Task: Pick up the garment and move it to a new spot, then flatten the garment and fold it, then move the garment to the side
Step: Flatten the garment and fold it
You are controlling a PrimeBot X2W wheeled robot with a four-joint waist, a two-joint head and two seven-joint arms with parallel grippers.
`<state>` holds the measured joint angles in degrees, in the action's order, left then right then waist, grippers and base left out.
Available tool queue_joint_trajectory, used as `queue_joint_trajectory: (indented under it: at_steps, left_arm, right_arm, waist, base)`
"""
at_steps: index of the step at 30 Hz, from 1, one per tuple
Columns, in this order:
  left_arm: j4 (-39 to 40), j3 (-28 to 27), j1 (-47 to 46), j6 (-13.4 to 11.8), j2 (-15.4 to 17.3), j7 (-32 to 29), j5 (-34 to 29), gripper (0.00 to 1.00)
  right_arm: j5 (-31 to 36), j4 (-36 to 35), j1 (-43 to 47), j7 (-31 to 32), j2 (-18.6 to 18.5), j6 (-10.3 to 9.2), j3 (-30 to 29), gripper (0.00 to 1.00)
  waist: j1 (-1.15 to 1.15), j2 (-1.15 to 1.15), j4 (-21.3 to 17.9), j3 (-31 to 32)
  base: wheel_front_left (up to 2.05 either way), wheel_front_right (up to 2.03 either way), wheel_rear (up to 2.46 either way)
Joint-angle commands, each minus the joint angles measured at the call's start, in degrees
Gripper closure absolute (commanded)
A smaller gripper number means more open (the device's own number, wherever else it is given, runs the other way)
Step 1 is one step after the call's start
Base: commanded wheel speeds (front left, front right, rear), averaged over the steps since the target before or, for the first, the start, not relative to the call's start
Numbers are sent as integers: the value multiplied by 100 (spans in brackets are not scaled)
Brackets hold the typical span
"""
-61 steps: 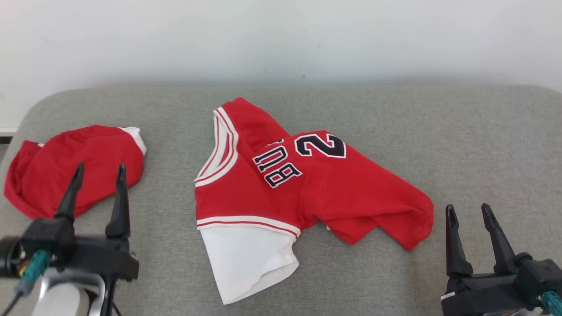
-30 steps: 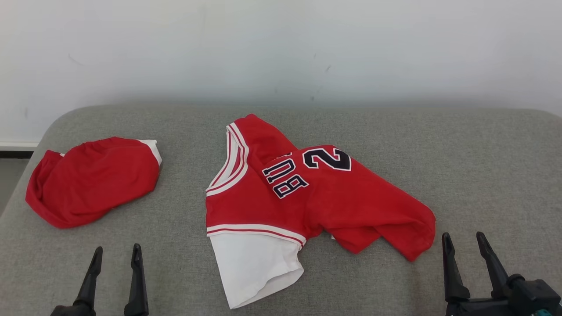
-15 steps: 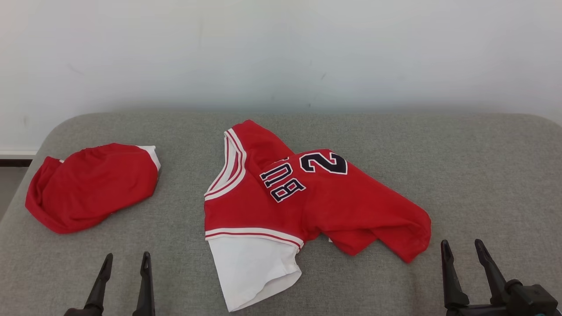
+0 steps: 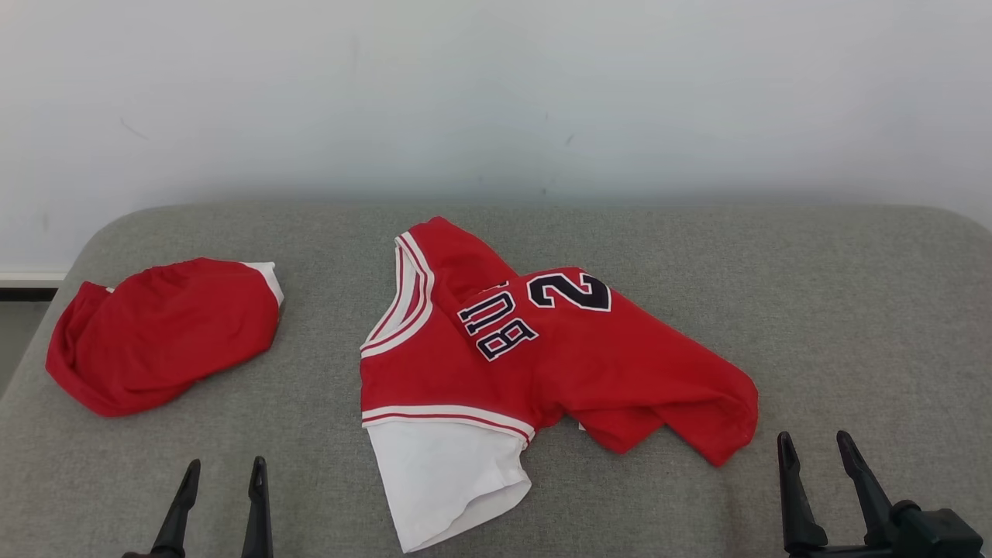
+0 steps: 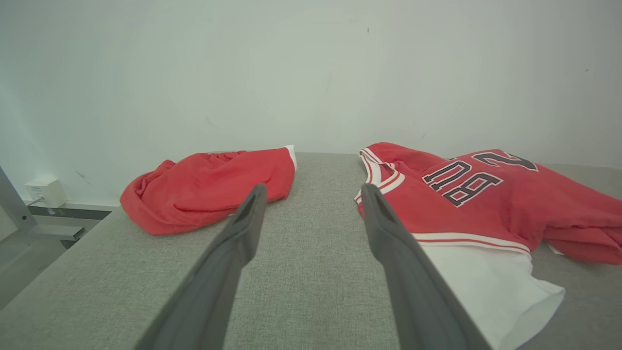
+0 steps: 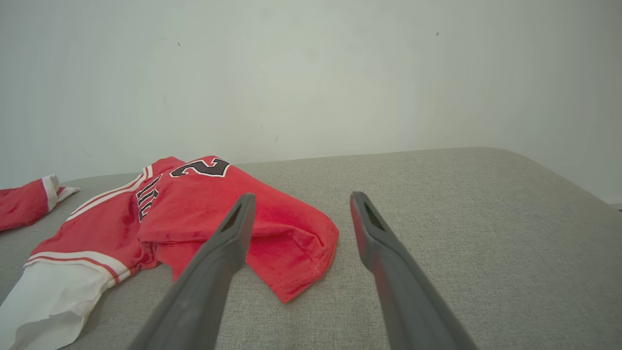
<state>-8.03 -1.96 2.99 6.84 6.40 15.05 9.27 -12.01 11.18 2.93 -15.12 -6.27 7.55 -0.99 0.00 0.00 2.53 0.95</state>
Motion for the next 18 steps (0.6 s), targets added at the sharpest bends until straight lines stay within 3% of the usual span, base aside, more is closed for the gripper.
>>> queue_joint_trajectory:
  at_steps: [1,11,18]
  left_arm:
    - [-17,-12,52,9,-21,19,-36,0]
    - [-155,95,11,43,-55,19,-102,0]
    - [-408,546,-122,68,-91,19,-110,0]
  right_arm:
    - [-32,14,47,-4,-26,-13,5,0]
    - [-73,61,48,-4,-42,-13,-49,0]
    - [-79,145,29,-4,-78,-13,-133,0]
  waist:
    - [0,0,2,-3]
    - [0,0,26,-26]
    - [0,0,65,-122]
  base:
    - [0,0,0]
    - [0,0,0]
    - [0,0,0]
